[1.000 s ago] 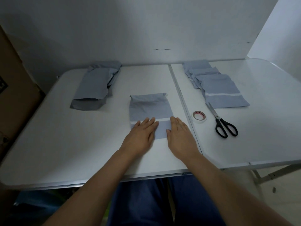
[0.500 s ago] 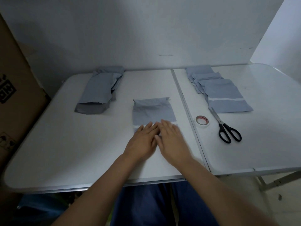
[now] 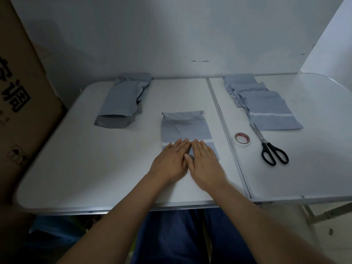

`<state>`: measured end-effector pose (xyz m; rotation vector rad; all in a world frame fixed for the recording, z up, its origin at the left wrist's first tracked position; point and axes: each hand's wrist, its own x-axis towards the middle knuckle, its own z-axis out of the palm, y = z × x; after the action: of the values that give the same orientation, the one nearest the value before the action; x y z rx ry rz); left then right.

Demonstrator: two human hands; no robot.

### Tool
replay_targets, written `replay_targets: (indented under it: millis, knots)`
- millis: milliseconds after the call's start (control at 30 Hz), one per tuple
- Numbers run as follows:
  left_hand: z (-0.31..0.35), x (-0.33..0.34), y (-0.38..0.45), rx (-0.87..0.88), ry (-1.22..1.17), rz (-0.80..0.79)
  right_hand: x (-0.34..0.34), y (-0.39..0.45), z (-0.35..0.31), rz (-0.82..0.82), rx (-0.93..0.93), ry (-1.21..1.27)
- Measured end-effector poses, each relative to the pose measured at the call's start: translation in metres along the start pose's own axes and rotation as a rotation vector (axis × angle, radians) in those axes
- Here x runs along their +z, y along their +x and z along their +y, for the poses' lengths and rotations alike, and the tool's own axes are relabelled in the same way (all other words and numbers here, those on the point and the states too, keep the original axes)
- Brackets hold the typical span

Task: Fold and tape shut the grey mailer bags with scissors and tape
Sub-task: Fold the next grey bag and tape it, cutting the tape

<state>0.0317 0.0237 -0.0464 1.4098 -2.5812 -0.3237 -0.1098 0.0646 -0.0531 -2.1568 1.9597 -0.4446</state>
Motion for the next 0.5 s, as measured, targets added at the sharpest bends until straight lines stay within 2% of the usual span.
replay_targets:
  millis: [500]
  knots:
    - [-0.019,-0.011,-0.025,-0.174,0.071,0.012,0.005,0.002,0.004,-0.012,0.008,0.013]
